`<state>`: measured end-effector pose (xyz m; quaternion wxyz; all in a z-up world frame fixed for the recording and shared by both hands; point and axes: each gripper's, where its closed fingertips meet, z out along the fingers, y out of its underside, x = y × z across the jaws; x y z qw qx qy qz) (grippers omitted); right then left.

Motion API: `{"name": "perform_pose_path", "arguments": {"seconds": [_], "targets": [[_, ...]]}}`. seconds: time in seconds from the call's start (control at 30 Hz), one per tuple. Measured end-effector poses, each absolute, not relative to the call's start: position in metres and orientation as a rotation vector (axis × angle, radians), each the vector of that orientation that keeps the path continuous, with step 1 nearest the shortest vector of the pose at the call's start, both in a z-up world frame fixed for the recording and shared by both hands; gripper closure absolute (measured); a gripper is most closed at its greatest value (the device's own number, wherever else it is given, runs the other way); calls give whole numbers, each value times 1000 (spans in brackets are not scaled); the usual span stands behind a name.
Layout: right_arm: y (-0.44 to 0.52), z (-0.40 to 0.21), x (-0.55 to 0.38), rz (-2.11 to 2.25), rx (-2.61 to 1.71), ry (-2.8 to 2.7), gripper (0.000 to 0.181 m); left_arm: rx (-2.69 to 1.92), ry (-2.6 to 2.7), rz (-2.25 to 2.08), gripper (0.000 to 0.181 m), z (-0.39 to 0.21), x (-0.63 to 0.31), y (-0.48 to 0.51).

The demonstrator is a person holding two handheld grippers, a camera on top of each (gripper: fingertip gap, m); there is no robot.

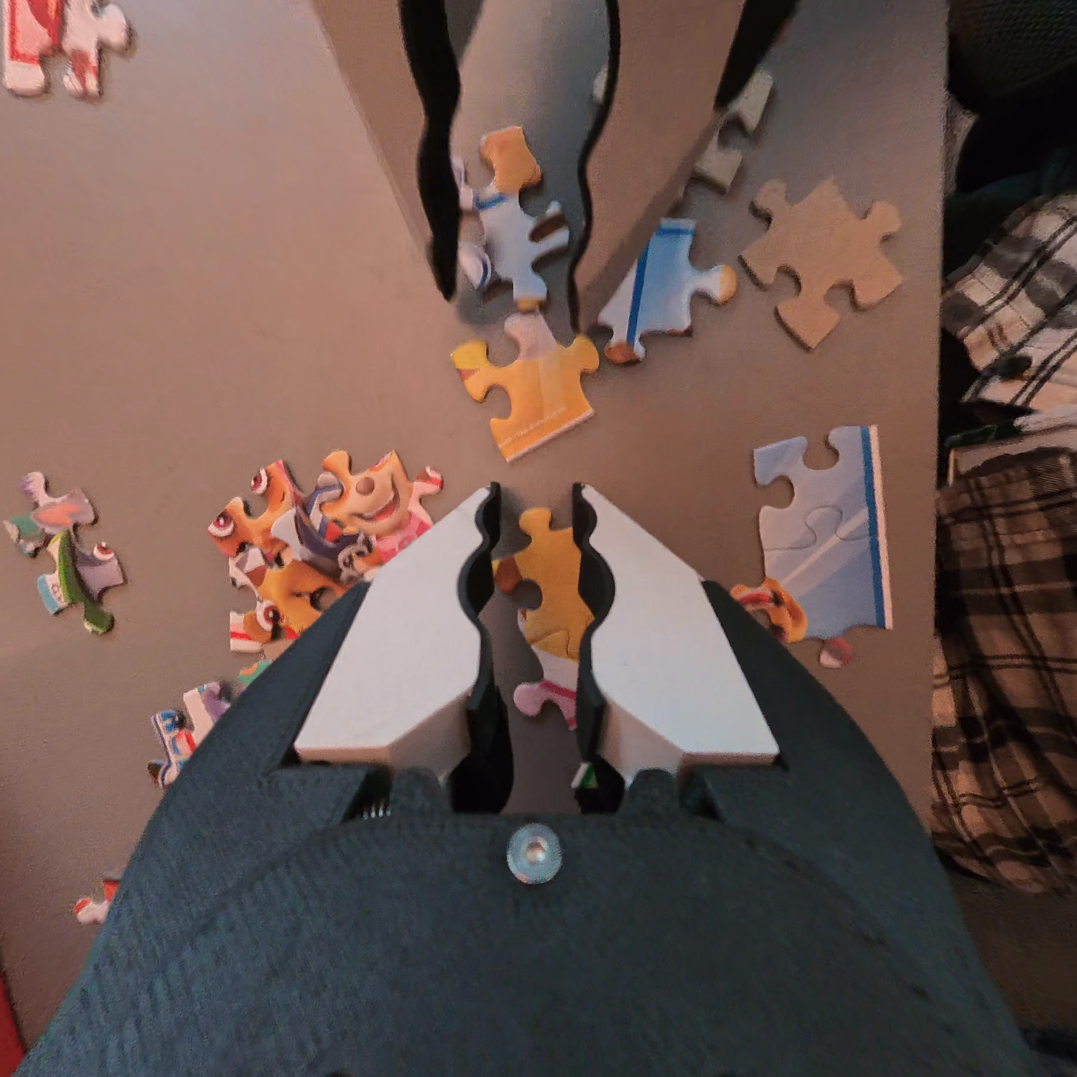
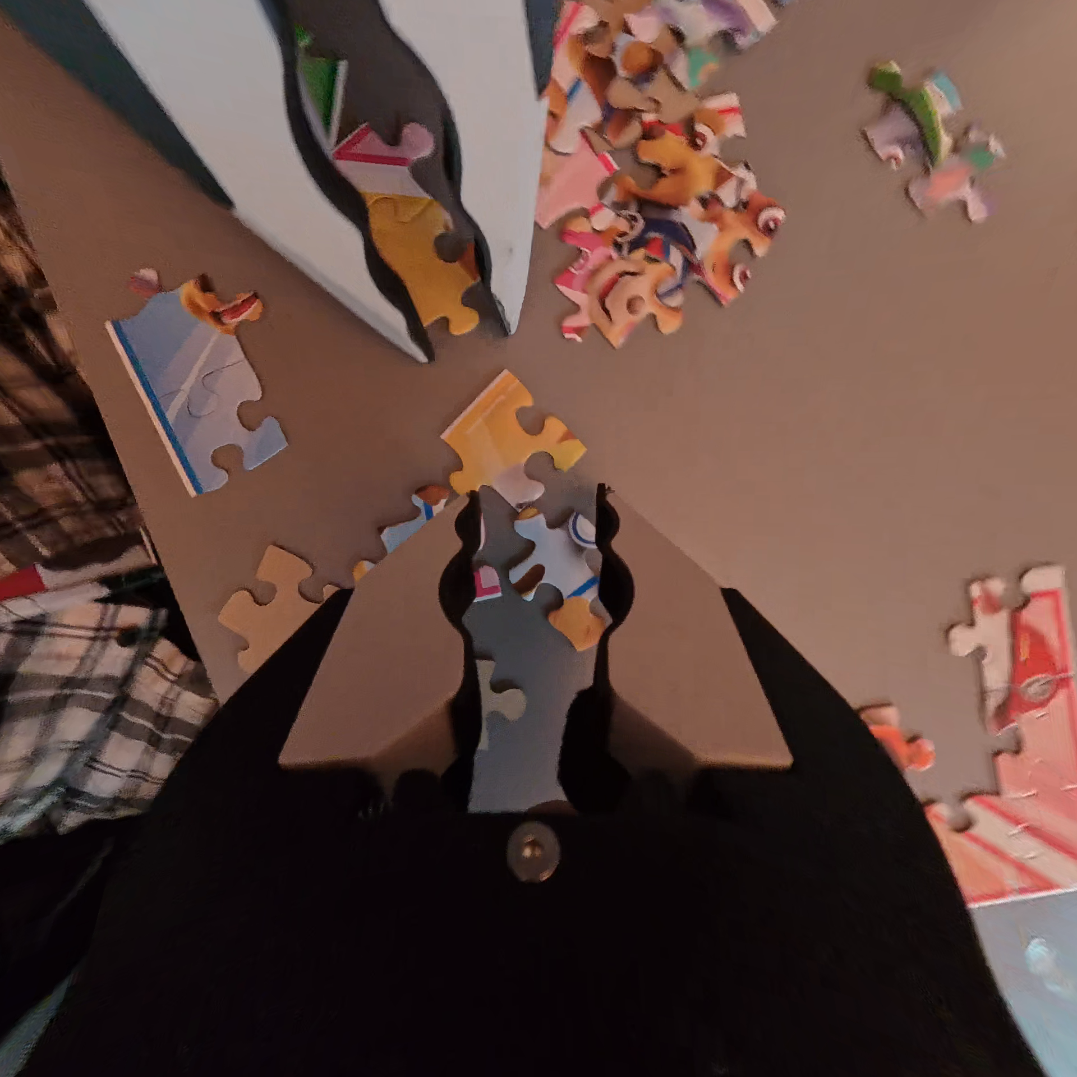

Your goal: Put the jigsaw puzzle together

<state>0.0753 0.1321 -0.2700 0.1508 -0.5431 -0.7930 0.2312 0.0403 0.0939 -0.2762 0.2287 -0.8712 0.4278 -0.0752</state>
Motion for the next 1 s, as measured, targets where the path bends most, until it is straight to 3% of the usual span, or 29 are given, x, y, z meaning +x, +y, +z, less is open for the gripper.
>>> {"name": "perform_pose_path", "arguments": {"seconds": [0.23, 0.33, 0.5, 0.8, 1.0], "targets": [[123, -275, 76, 731, -1571, -2243, 158, -2411, 1132, -243, 162, -277, 51, 97], [122, -274, 72, 755, -1547, -2233, 170, -2391, 1165, -301, 175, -276, 64, 89], [122, -274, 71, 752, -1511, -2258, 171, -2383, 1153, -297, 176, -276, 67, 86], [116, -273, 69, 723, -1308, -2310, 181, -2434, 979, -282, 141, -276, 46, 99], [117, -274, 69, 735, -1349, -2270, 181, -2429, 1024, -315, 150, -275, 56, 98]]}}
